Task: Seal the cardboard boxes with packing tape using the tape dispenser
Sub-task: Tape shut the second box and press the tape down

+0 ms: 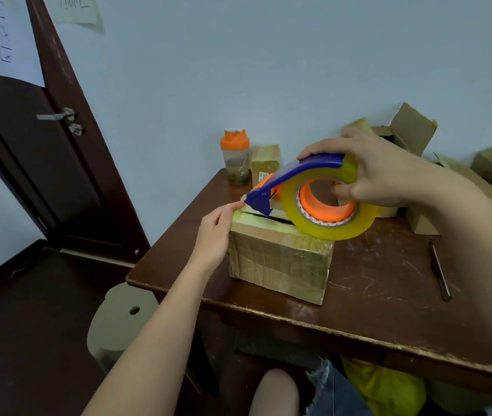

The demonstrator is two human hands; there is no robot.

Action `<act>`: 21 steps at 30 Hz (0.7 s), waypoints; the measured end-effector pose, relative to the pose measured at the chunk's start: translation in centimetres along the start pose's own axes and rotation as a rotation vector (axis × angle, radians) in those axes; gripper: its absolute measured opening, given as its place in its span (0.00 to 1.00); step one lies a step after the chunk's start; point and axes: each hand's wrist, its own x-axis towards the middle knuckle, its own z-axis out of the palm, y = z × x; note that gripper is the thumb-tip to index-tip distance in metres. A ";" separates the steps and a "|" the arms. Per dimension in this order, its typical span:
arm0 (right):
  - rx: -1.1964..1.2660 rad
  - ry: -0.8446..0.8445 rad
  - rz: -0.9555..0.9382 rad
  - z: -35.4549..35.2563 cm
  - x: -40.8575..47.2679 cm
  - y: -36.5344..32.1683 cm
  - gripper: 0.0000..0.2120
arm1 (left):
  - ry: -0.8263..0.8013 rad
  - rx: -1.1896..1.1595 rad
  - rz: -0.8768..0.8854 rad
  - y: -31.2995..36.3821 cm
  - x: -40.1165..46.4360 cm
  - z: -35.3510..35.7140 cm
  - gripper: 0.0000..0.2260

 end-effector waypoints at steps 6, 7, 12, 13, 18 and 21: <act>0.039 0.008 0.025 -1.0 -2.3 1.3 0.31 | -0.019 0.006 -0.014 0.1 0.2 0.6 0.14; 0.047 0.021 0.027 -1.3 -2.9 1.5 0.30 | -0.015 0.006 -0.022 0.1 0.3 0.5 0.14; 0.116 0.055 0.054 -2.7 -6.2 2.7 0.26 | 0.000 -0.003 -0.036 0.1 0.5 0.6 0.14; 0.128 0.052 0.063 -2.6 -6.7 3.0 0.26 | 0.004 0.001 -0.031 0.0 0.5 0.7 0.14; 0.145 0.096 0.036 -1.8 -7.5 3.7 0.26 | 0.024 0.014 -0.009 -0.3 0.3 1.1 0.14; 0.180 0.100 0.068 -1.5 -8.1 4.3 0.28 | 0.033 0.022 -0.003 -0.3 0.3 1.1 0.14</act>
